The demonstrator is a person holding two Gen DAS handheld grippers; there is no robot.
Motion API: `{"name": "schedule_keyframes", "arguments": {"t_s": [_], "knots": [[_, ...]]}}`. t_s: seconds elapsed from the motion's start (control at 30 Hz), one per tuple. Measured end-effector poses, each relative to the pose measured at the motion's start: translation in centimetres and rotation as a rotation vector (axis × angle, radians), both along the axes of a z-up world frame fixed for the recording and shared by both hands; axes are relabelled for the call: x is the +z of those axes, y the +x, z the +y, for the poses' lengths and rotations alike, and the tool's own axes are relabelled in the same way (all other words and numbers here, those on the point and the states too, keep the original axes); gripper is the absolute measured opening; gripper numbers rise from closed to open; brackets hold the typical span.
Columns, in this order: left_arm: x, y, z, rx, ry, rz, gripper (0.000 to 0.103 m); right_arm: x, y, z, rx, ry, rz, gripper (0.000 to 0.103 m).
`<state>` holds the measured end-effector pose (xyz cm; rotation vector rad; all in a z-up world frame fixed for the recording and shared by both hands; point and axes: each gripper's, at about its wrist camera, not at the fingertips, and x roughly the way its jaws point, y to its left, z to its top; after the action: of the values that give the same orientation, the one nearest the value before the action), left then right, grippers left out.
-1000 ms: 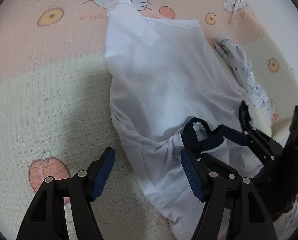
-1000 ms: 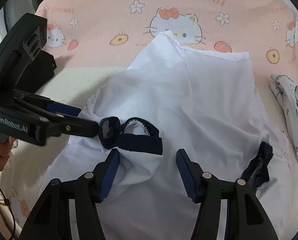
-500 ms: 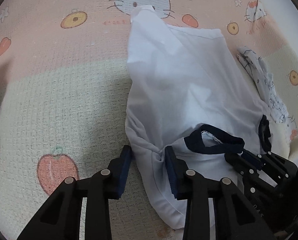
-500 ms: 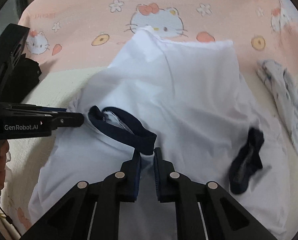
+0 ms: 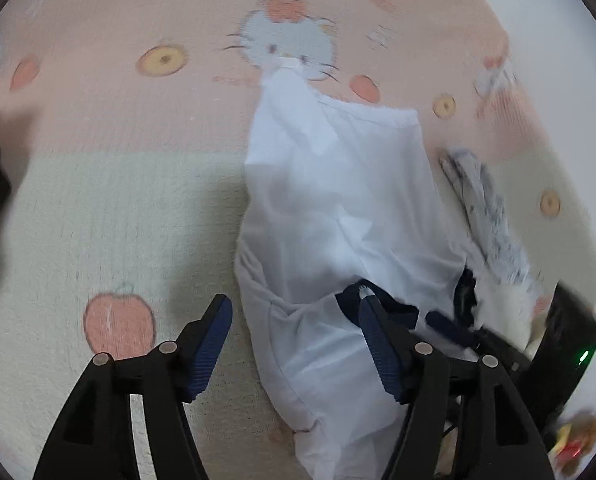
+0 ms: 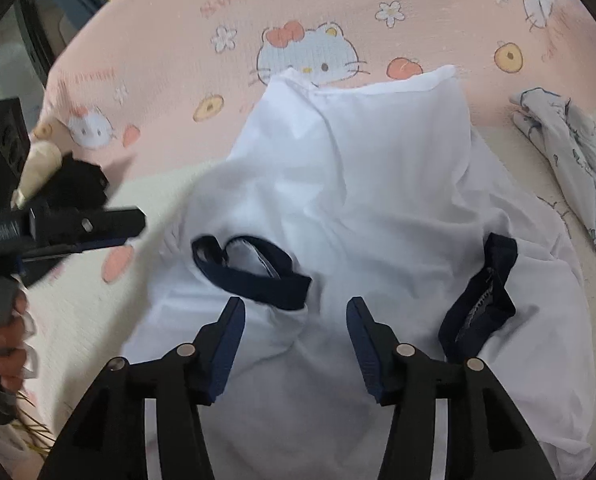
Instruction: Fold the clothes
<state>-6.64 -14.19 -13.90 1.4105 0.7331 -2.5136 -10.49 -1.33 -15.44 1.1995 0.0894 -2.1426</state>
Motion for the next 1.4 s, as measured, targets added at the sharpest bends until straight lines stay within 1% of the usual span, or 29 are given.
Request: {"name": "schedule_keyframes", "arguments": {"t_s": [0.1,0.17,0.23,0.27,0.3,0.33,0.37,0.4,0.43,0.47,0.5,0.53,0.6,0.67,0.77,0.83,0.87,0.9,0.93,0.97,1.0,1.03,1.07,1.1,1.17,1.2,1.23,1.33,1.4], "knots": [[-0.8,-1.6,1.4,-0.092,-0.085,-0.059,0.064,0.0,-0.3,-0.2,0.003,-0.025,-0.013,0.054],[-1.4,-1.3,2.0,-0.143,-0.124,-0.081,0.064,-0.3,-0.5,-0.7,0.012,-0.014,-0.014,0.054],[-2.1,-2.0,2.4,-0.175,-0.159,-0.100,0.064,-0.8,-0.6,-1.4,0.033,0.004,-0.009,0.054],[-2.3,-2.3,2.5,-0.181,-0.177,-0.108,0.060,-1.1,-0.6,-1.8,0.040,0.011,-0.005,0.054],[-2.5,-2.6,2.6,-0.183,-0.196,-0.115,0.055,-1.3,-0.6,-2.1,0.047,0.019,0.000,0.054],[-2.7,-3.0,2.6,-0.184,-0.209,-0.127,0.040,-1.6,-0.6,-2.5,0.046,0.035,0.013,0.054],[-2.8,-3.3,2.5,-0.184,-0.219,-0.141,0.037,-1.7,-0.5,-2.8,0.042,0.056,0.037,0.053],[-2.9,-3.7,2.4,-0.184,-0.225,-0.152,0.037,-1.7,-0.3,-2.9,0.037,0.077,0.060,0.051],[-3.0,-4.0,2.3,-0.182,-0.229,-0.162,0.037,-1.8,-0.3,-3.2,0.034,0.096,0.073,0.046],[-3.1,-4.3,2.2,-0.182,-0.229,-0.166,0.037,-1.8,-0.4,-3.3,0.024,0.117,0.080,0.034],[-3.1,-4.6,2.1,-0.181,-0.226,-0.169,0.037,-1.8,-0.5,-3.4,0.012,0.137,0.088,0.027],[-3.3,-4.9,1.9,-0.180,-0.222,-0.172,0.037,-1.8,-0.6,-3.3,0.005,0.148,0.086,0.026],[-3.6,-5.2,1.7,-0.178,-0.219,-0.181,0.037,-1.7,-1.0,-2.9,-0.023,0.161,0.066,0.018],[-3.9,-5.2,1.6,-0.180,-0.222,-0.179,0.040,-1.6,-1.1,-2.5,-0.052,0.172,0.044,0.017],[-3.8,-4.9,1.3,-0.166,-0.210,-0.176,0.040,-1.5,-0.7,-2.7,-0.036,0.217,0.072,0.017],[-3.4,-4.5,1.0,-0.142,-0.176,-0.173,0.040,-1.4,-0.4,-2.8,-0.024,0.232,0.084,0.017],[-3.0,-4.3,0.8,-0.129,-0.149,-0.166,0.040,-1.4,-0.3,-2.8,-0.018,0.230,0.082,0.017],[-2.4,-3.9,0.5,-0.112,-0.114,-0.149,0.040,-1.3,-0.2,-2.7,-0.012,0.227,0.080,0.022],[-1.8,-3.4,0.3,-0.095,-0.082,-0.128,0.040,-1.1,-0.2,-2.3,-0.007,0.211,0.072,0.022],[-1.1,-2.9,0.0,-0.075,-0.050,-0.107,0.040,-0.9,-0.2,-1.8,-0.002,0.196,0.063,0.027],[-0.4,-2.2,-0.2,-0.054,-0.018,-0.086,0.042,-0.7,-0.2,-1.4,0.002,0.180,0.055,0.040],[0.3,-1.6,-0.4,-0.033,0.004,-0.071,0.050,-0.2,-0.2,-1.0,-0.005,0.171,0.063,0.047],[0.8,-1.0,-0.6,-0.013,0.019,-0.060,0.064,0.3,-0.2,-0.6,-0.012,0.161,0.071,0.056],[1.3,-0.4,-0.6,0.003,0.024,-0.046,0.068,0.8,-0.1,-0.2,-0.019,0.151,0.078,0.057],[2.0,0.5,-0.3,0.015,0.010,-0.028,0.069,1.8,0.1,0.8,-0.035,0.141,0.096,0.060],[2.1,0.7,0.1,0.005,-0.009,-0.030,0.069,2.2,0.4,1.3,-0.044,0.140,0.106,0.064],[2.2,0.9,0.4,-0.005,-0.027,-0.031,0.069,2.6,0.6,1.9,-0.053,0.140,0.116,0.065],[2.6,1.5,1.5,-0.036,-0.081,-0.036,0.069,3.9,1.3,3.5,-0.079,0.137,0.145,0.065],[3.0,2.1,2.2,-0.065,-0.102,-0.044,0.069,4.8,1.7,4.6,-0.097,0.136,0.165,0.065]]}}
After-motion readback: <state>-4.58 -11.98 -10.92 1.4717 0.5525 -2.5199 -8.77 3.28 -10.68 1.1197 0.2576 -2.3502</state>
